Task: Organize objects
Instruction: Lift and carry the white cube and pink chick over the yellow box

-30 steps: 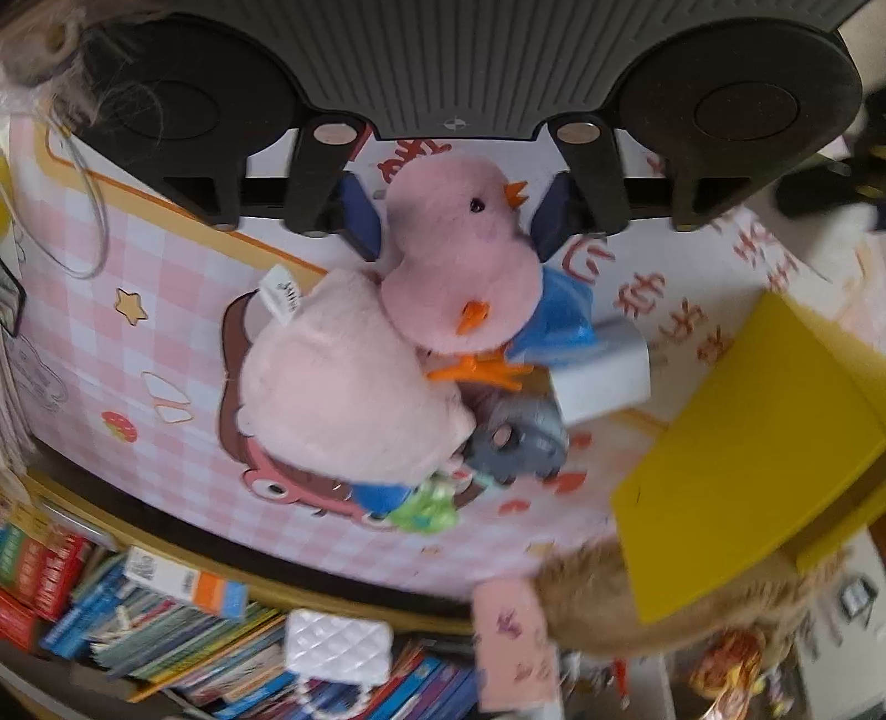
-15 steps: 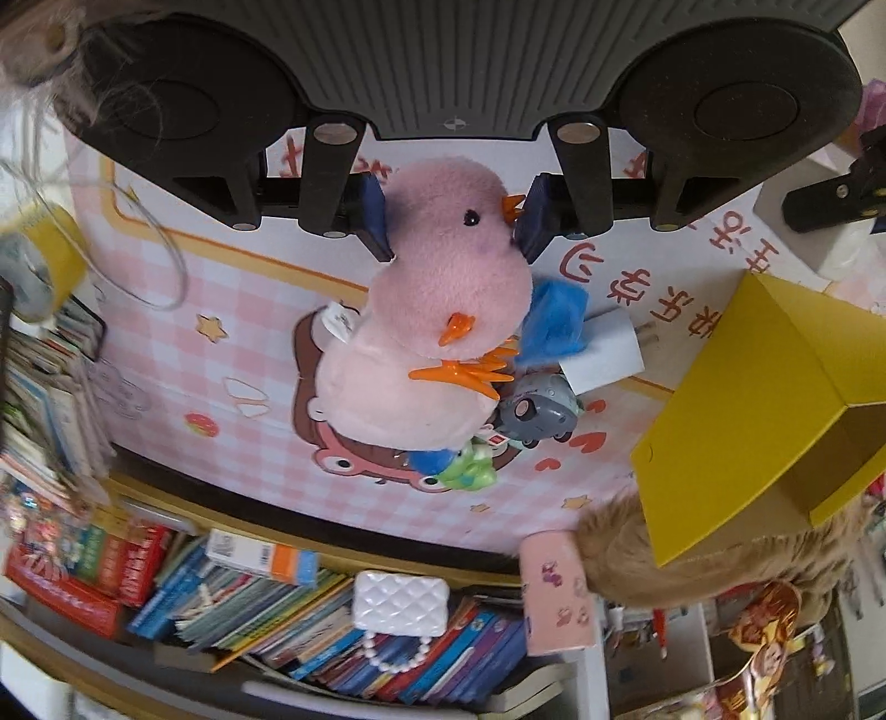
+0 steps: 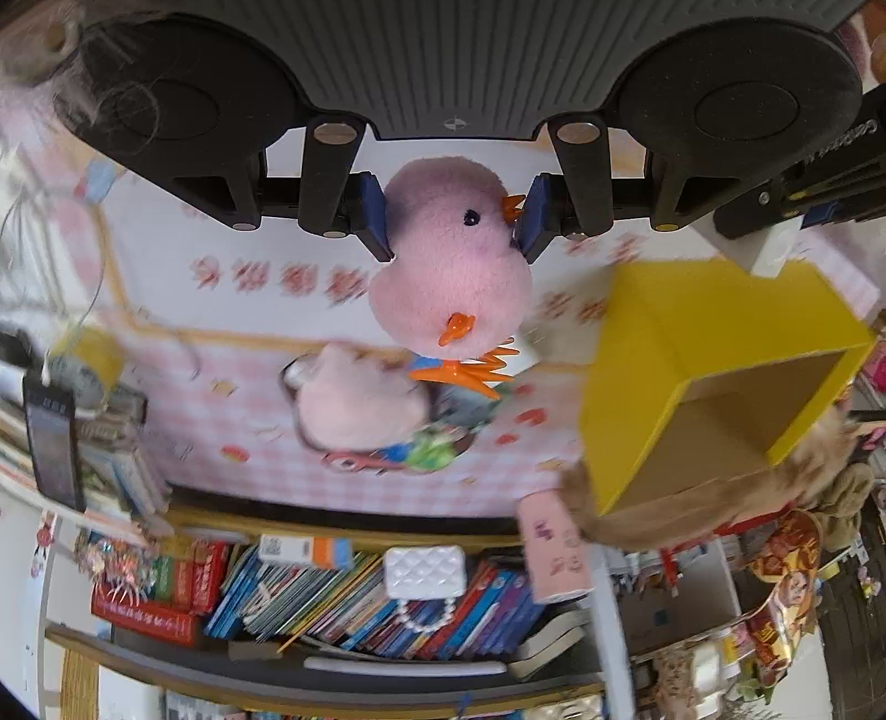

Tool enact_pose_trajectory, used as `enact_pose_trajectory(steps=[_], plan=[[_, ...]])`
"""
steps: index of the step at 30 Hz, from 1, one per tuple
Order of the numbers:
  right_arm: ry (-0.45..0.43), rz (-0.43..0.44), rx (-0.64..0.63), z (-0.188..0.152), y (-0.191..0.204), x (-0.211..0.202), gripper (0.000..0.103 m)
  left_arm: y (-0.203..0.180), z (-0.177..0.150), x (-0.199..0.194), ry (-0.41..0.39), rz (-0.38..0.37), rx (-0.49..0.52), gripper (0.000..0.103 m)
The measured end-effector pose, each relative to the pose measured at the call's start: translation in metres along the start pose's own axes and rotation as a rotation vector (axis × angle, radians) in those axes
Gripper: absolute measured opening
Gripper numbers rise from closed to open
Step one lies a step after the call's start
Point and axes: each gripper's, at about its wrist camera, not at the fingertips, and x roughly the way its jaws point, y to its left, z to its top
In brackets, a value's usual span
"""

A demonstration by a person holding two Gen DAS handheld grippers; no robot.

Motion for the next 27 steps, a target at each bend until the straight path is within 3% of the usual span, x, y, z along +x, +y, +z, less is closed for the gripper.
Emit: enact_pose_trajectory(steps=[9, 19, 27], plan=[[0.035, 0.05, -0.067, -0.056, 0.087, -0.019, 0.045, 0.062, -0.029, -0.046, 0.012, 0.026, 0.009, 0.024], [0.026, 0.121, -0.131, -0.067, 0.149, -0.029, 0.045, 0.111, -0.041, -0.084, -0.022, 0.083, -0.023, 0.024], [0.013, 0.123, -0.145, -0.066, 0.167, -0.03, 0.045, 0.123, -0.039, -0.094, -0.053, 0.081, -0.014, 0.024]])
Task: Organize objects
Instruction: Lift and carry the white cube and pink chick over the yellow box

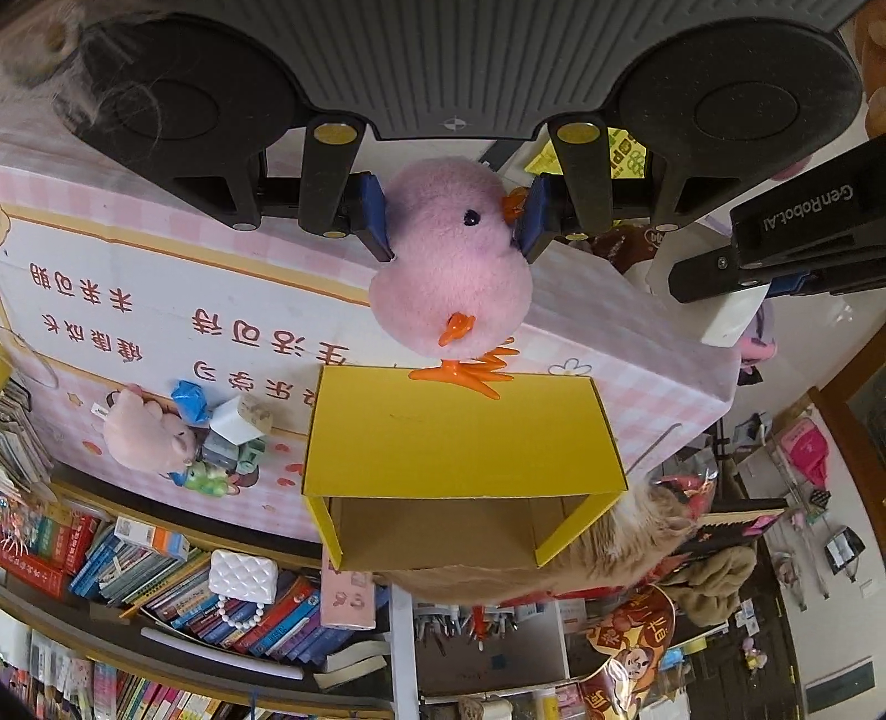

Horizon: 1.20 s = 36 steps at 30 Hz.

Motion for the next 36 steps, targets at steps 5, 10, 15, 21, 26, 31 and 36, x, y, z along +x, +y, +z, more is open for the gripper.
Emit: enact_pose_trajectory(steps=[5, 10, 15, 21, 26, 31, 36], plan=[[-0.003, -0.005, -0.01, 0.002, 0.004, 0.002, 0.045, 0.005, 0.002, 0.001, -0.004, -0.001, -0.007, 0.024], [-0.005, -0.012, -0.024, 0.004, 0.008, 0.003, 0.045, 0.007, 0.005, 0.003, -0.009, -0.009, -0.014, 0.024], [0.013, -0.029, -0.023, 0.004, 0.006, 0.006, 0.045, 0.006, 0.006, 0.006, -0.011, -0.024, -0.001, 0.023], [0.02, -0.03, -0.013, 0.007, 0.004, 0.009, 0.045, 0.004, 0.009, 0.009, 0.0, -0.031, 0.006, 0.023], [0.021, -0.037, -0.025, 0.012, 0.003, 0.013, 0.045, 0.001, 0.018, 0.011, -0.007, -0.039, 0.02, 0.023], [0.021, -0.03, -0.022, 0.02, 0.0, 0.018, 0.045, -0.001, 0.025, 0.017, -0.011, -0.04, 0.023, 0.023], [0.017, -0.022, -0.003, 0.028, -0.005, 0.022, 0.045, -0.002, 0.035, 0.023, -0.004, -0.044, 0.032, 0.023]])
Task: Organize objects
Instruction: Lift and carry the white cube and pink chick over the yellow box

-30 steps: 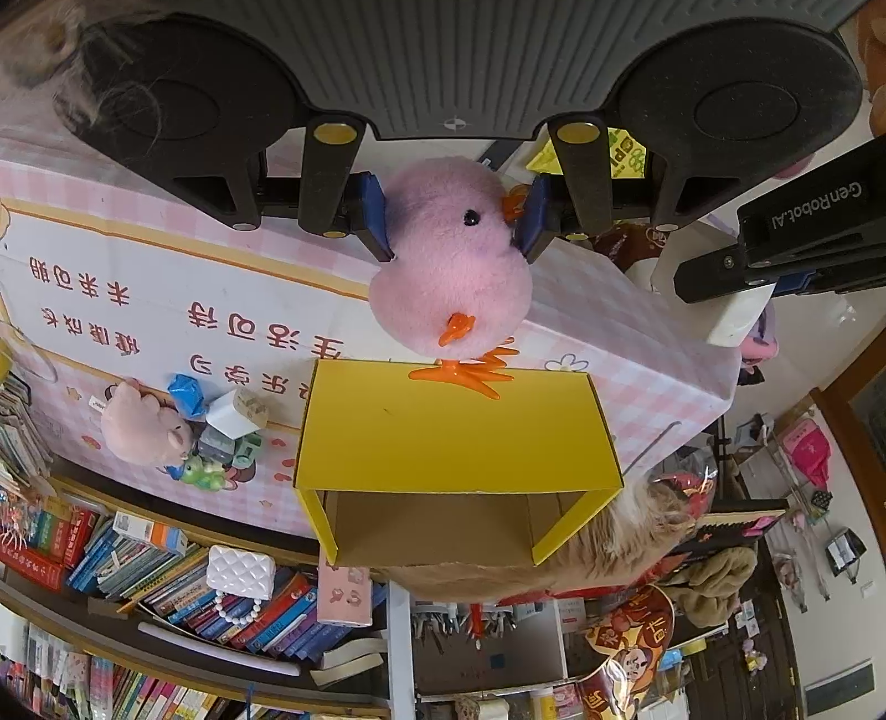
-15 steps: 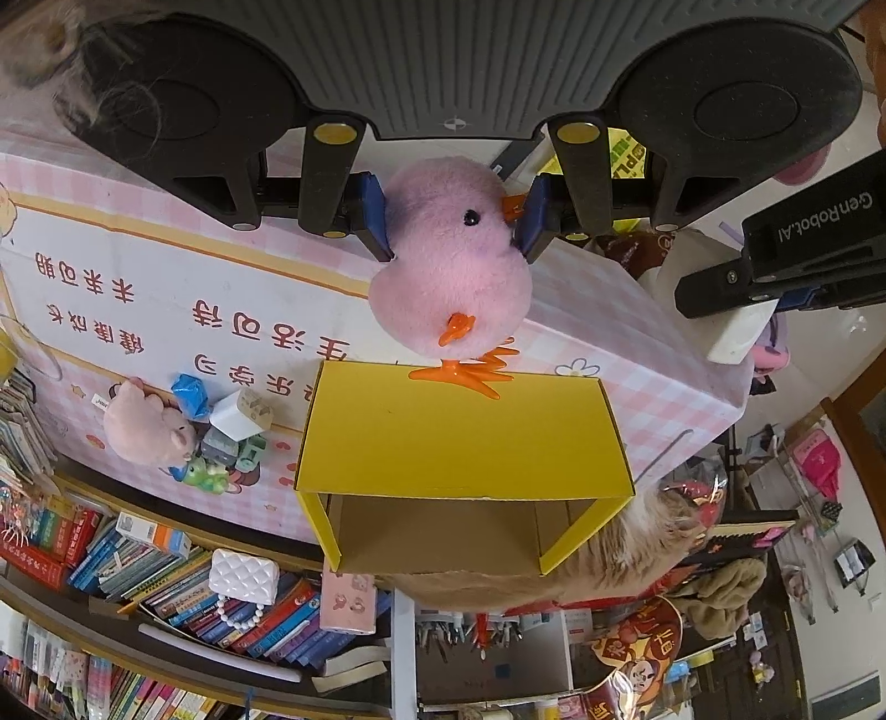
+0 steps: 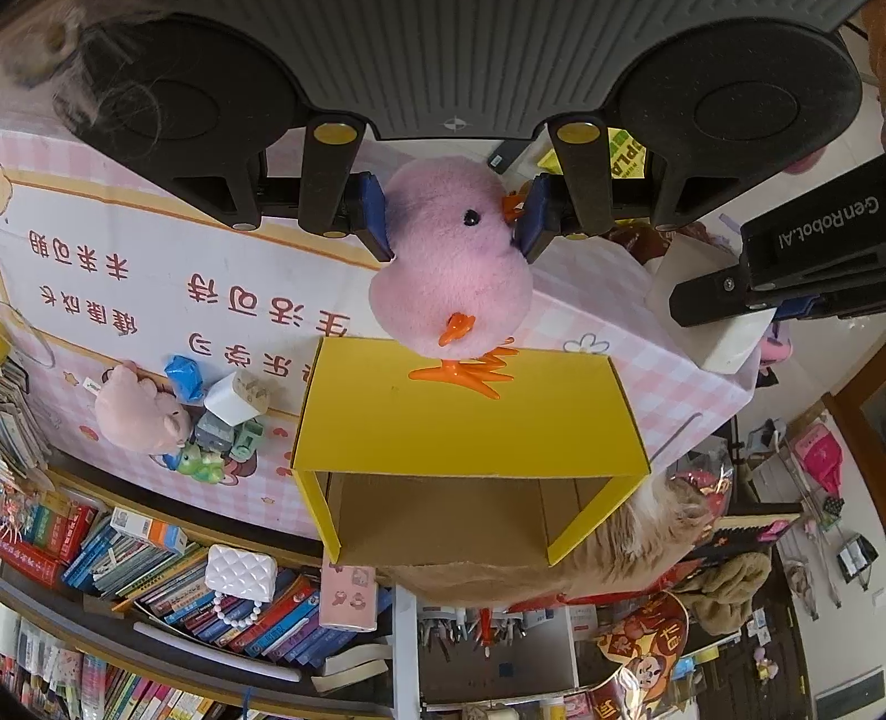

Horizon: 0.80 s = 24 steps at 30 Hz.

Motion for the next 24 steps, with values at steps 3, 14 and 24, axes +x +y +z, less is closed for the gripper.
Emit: enact_pose_trajectory(steps=[3, 14, 24], plan=[[-0.009, 0.004, 0.012, 0.008, -0.003, 0.003, 0.045, -0.002, 0.008, 0.003, -0.009, -0.003, 0.006, 0.023], [-0.108, 0.041, -0.01, 0.058, -0.015, 0.005, 0.045, -0.009, 0.056, 0.014, -0.102, -0.024, -0.002, 0.023], [-0.247, 0.041, -0.054, 0.12, -0.031, 0.019, 0.045, -0.021, 0.103, 0.043, -0.184, -0.015, 0.011, 0.023]])
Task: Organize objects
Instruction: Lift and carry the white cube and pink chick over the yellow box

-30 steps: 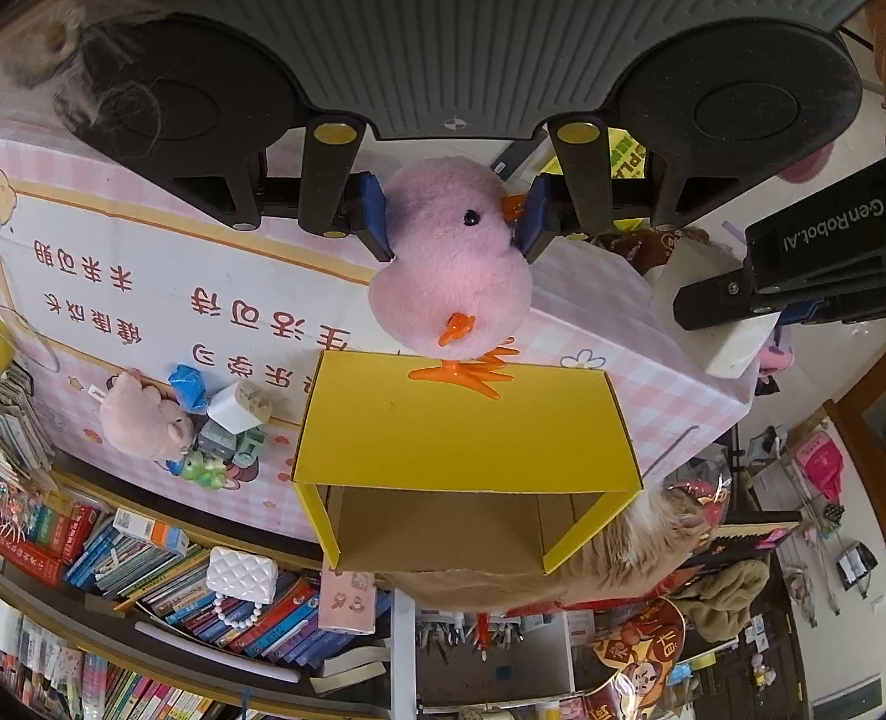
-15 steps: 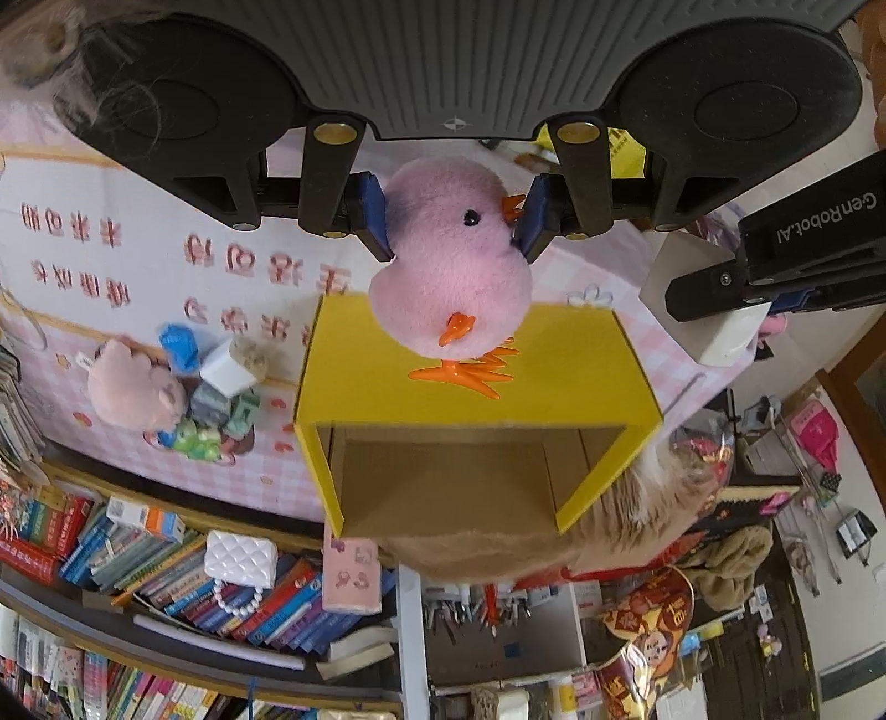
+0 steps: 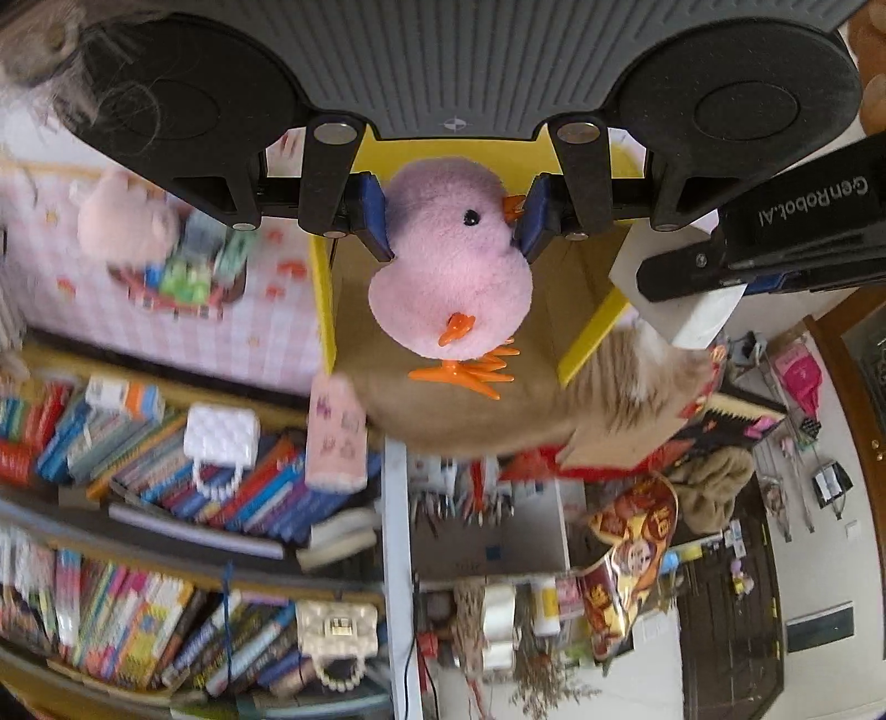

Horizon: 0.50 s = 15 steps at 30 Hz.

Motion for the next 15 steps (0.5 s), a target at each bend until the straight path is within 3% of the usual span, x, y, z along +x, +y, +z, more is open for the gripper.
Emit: enact_pose_trajectory(steps=[4, 8, 15], plan=[[0.008, -0.016, -0.033, 0.008, -0.009, 0.034, 0.045, 0.0, 0.005, 0.029, 0.025, 0.033, 0.004, 0.023], [0.07, -0.021, -0.084, 0.006, -0.017, 0.075, 0.045, 0.001, 0.005, 0.058, 0.065, 0.077, 0.013, 0.023], [0.139, 0.023, -0.227, -0.004, -0.023, 0.128, 0.045, -0.001, -0.001, 0.1, 0.143, 0.128, 0.037, 0.023]])
